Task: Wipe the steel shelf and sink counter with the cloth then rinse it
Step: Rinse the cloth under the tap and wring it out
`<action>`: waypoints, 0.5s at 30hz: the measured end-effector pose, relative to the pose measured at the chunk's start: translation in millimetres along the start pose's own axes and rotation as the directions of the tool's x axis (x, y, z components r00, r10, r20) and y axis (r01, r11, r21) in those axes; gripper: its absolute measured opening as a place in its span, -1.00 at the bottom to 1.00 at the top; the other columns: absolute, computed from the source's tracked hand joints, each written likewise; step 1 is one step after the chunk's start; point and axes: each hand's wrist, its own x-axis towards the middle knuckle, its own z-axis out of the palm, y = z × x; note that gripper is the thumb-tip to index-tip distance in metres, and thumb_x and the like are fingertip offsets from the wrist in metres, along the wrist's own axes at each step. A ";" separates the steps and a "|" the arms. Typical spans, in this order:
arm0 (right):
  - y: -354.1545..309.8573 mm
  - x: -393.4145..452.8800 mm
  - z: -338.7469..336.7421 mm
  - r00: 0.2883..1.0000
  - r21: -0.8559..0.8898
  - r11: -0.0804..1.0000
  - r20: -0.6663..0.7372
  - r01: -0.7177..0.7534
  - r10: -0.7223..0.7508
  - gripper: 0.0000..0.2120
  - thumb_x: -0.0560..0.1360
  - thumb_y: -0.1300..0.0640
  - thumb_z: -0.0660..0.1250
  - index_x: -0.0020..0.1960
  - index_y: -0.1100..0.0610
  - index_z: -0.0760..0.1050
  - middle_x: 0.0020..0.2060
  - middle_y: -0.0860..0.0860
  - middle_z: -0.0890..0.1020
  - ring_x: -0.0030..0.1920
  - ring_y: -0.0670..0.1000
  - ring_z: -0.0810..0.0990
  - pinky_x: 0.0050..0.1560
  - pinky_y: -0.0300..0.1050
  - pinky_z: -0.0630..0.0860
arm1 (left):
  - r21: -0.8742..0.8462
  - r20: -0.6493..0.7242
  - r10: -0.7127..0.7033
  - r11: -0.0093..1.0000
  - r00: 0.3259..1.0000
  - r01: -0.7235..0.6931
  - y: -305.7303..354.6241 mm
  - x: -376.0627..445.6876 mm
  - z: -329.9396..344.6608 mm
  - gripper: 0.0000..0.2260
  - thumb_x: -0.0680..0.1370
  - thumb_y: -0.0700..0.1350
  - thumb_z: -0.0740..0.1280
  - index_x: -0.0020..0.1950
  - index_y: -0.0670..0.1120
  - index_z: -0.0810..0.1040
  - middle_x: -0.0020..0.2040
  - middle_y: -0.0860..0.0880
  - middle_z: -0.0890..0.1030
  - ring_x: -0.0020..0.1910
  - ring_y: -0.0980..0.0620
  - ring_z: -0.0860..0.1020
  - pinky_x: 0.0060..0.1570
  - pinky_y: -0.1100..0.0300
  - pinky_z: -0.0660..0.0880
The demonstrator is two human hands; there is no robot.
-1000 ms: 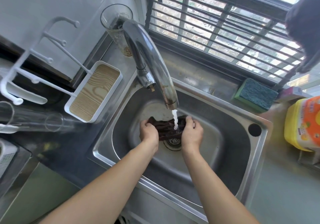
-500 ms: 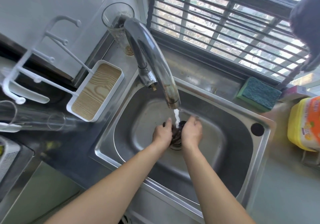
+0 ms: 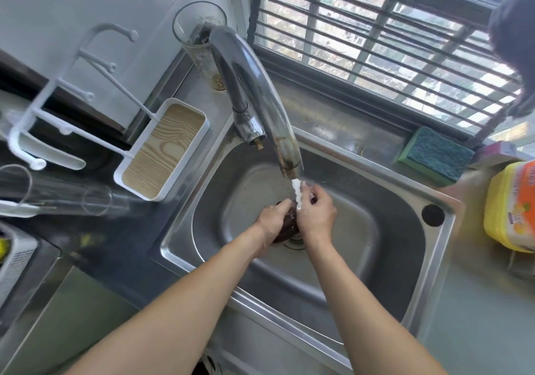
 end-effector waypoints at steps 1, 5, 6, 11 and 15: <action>-0.1 -7.0 1.8 0.999 0.027 0.998 0.023 0.049 -0.049 -0.66 0.59 0.01 0.33 -0.26 0.21 0.45 -0.40 0.05 0.53 -0.33 -0.01 0.44 -0.21 -0.02 0.38 | -0.016 -0.019 -0.022 1.000 1.000 0.022 2.1 1.4 -0.4 -0.72 0.42 0.10 0.31 -0.29 -0.09 0.58 -0.46 0.04 0.59 -0.42 0.06 0.57 -0.46 0.31 0.43; 5.2 -25.6 7.7 0.983 0.065 0.993 0.147 0.098 -0.107 -0.61 0.47 -0.18 0.26 -0.32 0.12 0.37 -0.51 -0.03 0.40 -0.43 -0.11 0.31 -0.36 -0.10 0.33 | -0.254 -0.234 -0.142 0.964 0.962 0.080 2.3 4.5 -1.0 -0.75 0.50 0.02 0.33 -0.18 -0.16 0.62 -0.40 -0.04 0.62 -0.45 -0.03 0.58 -0.45 0.25 0.46; 5.7 -26.8 8.1 0.977 0.064 0.994 0.188 0.085 -0.095 -0.60 0.43 -0.22 0.24 -0.34 0.10 0.37 -0.53 -0.07 0.38 -0.45 -0.13 0.30 -0.39 -0.13 0.30 | -0.350 -0.268 -0.187 0.933 0.945 0.086 2.6 4.5 -1.6 -0.77 0.50 0.00 0.32 -0.18 -0.16 0.60 -0.36 -0.07 0.61 -0.40 -0.07 0.58 -0.38 0.20 0.48; 7.3 -12.3 1.1 0.990 -0.065 0.996 0.132 0.066 -0.057 -0.58 0.53 -0.08 0.33 -0.41 0.13 0.45 -0.57 -0.03 0.40 -0.50 -0.13 0.37 -0.32 -0.06 0.30 | -0.076 -0.111 -0.097 0.993 0.989 0.089 0.4 -0.1 5.2 -0.74 0.56 0.06 0.29 -0.12 -0.11 0.63 -0.29 -0.08 0.63 -0.34 -0.07 0.59 -0.42 0.18 0.54; 1.2 11.5 -9.3 0.997 -0.071 0.997 -0.075 -0.009 0.004 -0.51 0.62 -0.09 0.27 -0.29 0.29 0.51 -0.42 0.18 0.54 -0.27 0.18 0.51 -0.14 0.06 0.43 | 0.040 0.097 -0.131 0.991 0.987 0.127 -3.3 -5.6 0.9 -0.72 0.57 0.13 0.29 -0.19 -0.02 0.61 -0.28 0.02 0.66 -0.38 0.11 0.63 -0.47 0.34 0.49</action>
